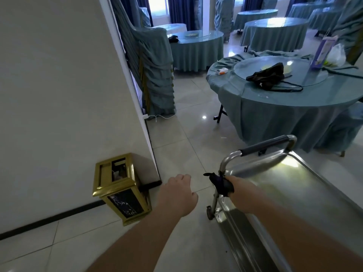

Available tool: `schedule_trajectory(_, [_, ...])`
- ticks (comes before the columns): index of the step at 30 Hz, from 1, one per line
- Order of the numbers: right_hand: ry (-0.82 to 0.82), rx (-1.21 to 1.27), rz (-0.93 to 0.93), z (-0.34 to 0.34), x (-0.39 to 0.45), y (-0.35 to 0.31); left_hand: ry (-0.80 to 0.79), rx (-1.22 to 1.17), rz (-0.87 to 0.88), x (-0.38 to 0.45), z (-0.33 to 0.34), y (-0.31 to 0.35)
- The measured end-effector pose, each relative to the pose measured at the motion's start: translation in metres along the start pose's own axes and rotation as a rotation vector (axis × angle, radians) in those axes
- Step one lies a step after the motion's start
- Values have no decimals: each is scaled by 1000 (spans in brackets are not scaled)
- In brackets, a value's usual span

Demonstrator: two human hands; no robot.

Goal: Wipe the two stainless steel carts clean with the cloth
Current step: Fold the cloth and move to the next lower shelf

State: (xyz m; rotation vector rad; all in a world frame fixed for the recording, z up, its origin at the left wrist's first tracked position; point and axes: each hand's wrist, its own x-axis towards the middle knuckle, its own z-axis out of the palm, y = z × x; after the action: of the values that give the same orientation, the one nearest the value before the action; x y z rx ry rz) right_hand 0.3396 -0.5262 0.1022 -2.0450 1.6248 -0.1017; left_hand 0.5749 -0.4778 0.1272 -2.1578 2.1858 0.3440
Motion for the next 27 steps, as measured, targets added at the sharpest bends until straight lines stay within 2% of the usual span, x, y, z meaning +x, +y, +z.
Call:
schedule_trajectory(6, [17, 15, 56, -60, 66, 51, 23, 69, 95, 90, -15, 48])
schedule_trajectory(13, [37, 132, 262, -87, 97, 118, 5, 122, 328, 196, -16, 95])
schedule_trajectory(17, [99, 306, 402, -87, 108, 144, -5, 131, 508, 259, -5, 116])
schedule_trajectory(23, [186, 370, 685, -73, 112, 149, -33, 103, 831, 336, 18, 131])
schedule_trajectory(27, [210, 441, 819, -59, 109, 131, -114, 118, 960, 367, 28, 140])
